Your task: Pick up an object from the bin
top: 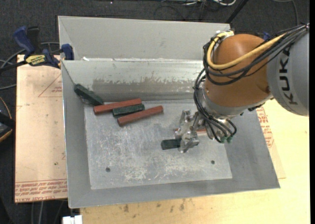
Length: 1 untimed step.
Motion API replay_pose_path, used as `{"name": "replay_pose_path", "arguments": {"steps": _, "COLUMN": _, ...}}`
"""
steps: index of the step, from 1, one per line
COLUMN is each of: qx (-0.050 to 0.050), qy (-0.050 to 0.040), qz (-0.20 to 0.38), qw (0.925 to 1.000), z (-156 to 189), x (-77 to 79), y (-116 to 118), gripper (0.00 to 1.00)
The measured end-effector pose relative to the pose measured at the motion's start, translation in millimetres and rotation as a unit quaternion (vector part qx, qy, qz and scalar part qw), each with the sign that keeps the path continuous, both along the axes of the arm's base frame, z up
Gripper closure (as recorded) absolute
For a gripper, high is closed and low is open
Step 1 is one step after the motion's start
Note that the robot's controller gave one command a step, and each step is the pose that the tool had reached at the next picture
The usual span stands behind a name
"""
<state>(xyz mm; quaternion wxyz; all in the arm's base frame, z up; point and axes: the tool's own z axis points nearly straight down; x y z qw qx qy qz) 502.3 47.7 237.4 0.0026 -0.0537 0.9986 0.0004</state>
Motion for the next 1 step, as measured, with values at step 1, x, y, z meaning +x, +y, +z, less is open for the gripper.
{"name": "replay_pose_path", "arguments": {"steps": 1, "qx": 0.0, "qy": 0.0011, "qz": 0.0, "qw": 1.0, "z": -0.8, "x": -0.5, "y": -0.1, "gripper": 1.0}}
